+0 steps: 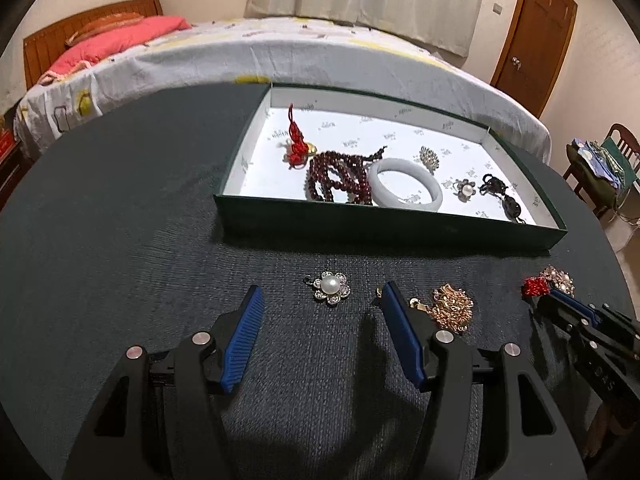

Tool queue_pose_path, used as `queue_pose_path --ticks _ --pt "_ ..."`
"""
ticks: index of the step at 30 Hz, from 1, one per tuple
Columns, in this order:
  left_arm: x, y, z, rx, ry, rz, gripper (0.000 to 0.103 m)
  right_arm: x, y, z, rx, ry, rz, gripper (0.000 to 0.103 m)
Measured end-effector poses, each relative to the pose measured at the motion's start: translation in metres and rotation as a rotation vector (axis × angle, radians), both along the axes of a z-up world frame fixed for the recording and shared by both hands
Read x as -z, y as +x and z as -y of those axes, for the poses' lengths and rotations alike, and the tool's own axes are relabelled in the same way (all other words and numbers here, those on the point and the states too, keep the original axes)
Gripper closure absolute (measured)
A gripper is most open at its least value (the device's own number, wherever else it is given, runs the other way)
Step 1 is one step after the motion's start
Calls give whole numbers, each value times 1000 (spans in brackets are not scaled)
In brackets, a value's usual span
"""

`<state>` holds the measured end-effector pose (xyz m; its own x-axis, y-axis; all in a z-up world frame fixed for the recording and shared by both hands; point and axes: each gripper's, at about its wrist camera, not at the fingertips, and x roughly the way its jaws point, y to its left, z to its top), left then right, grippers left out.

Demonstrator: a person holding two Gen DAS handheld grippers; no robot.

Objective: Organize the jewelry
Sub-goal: 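Grasp the pearl flower brooch with the left tool while the right tool grasps the red tassel charm, then carry the pearl brooch and red tassel over the box with both tools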

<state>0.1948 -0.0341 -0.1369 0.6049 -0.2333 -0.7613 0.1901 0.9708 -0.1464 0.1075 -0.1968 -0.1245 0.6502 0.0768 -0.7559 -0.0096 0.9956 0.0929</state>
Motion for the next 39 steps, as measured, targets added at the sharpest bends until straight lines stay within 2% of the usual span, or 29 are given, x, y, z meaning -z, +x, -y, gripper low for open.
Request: queue_pose_path --ticks 3,8,12,14,19,20,31,39 --pt "1 4 1 11 6 -8 47 0 0 1 1 7 0 88" --pt "1 6 3 28 11 -6 64 2 1 3 3 20 -5 88" --pt "1 6 5 44 25 3 71 2 1 6 7 31 -7 88" --pt "1 5 6 54 37 10 79 3 1 6 8 34 -8 88" --pt "1 4 6 65 40 16 84 3 1 6 8 35 -8 88" --pt "0 4 6 65 38 20 88 3 1 6 8 36 -7 88" --pt "-6 -2 8 76 27 47 88 1 0 7 9 36 -2 88" --pt "-24 -7 7 76 0 85 88 -6 -1 6 11 43 18 88"
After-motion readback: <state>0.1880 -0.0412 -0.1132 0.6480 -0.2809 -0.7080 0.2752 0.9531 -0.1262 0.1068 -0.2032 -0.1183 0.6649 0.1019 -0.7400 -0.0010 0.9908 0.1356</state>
